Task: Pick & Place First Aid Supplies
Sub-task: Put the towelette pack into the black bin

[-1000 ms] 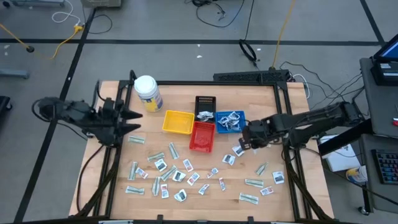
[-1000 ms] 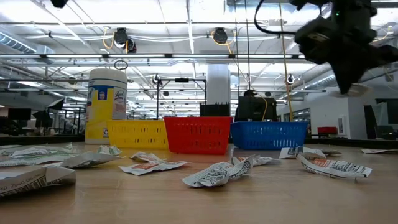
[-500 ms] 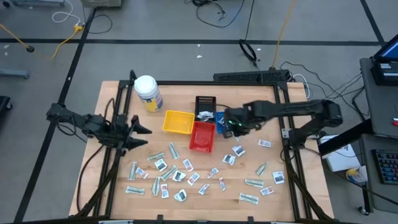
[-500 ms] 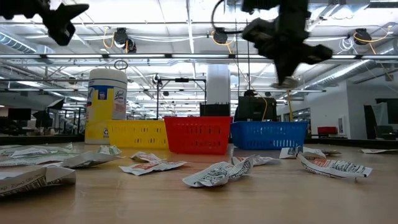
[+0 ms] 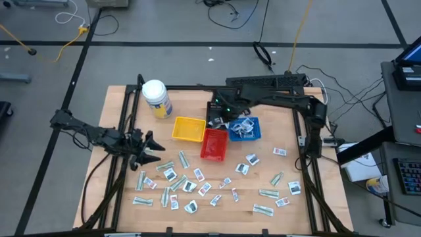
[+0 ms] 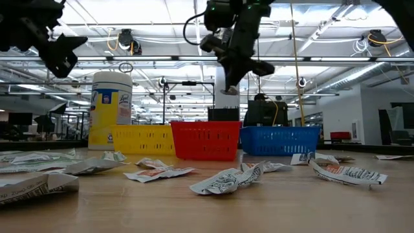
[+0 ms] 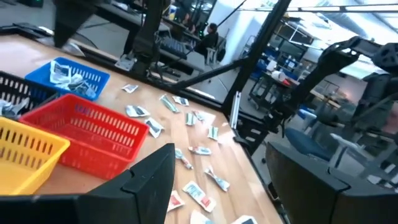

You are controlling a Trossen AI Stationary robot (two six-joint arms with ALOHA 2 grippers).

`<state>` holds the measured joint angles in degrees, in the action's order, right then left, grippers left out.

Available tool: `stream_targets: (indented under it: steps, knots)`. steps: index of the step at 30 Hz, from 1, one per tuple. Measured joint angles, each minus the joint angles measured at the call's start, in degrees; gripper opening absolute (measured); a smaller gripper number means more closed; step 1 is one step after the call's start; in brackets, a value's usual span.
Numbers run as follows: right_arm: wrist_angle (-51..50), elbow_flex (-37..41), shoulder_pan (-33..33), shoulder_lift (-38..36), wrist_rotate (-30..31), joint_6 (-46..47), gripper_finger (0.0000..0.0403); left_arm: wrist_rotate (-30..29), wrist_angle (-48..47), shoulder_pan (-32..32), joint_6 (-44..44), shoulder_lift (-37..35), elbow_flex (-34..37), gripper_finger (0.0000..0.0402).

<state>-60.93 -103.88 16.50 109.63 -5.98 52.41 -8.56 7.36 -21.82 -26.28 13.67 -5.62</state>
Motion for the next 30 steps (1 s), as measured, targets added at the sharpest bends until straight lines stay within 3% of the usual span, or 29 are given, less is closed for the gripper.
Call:
stream_targets:
  steps: [5,13,24,30]
  knots:
    - [-1.7,-5.5,2.9,4.2,-0.3,-2.7,0.0,0.2,8.3,0.0,-0.9,0.0,4.8,0.0257]
    - [-1.4,-7.3,6.5,6.8,-1.4,-4.2,0.0,1.1,9.1,-0.1,-0.7,0.1,4.8,0.0257]
    - [4.6,-7.3,5.1,13.6,-1.0,-9.3,0.0,1.0,8.8,-0.1,-3.8,0.2,4.8,0.0257]
    - [5.8,-7.2,3.9,17.4,3.0,-12.7,0.0,1.0,9.1,-0.1,-3.9,0.2,4.8,0.0257]
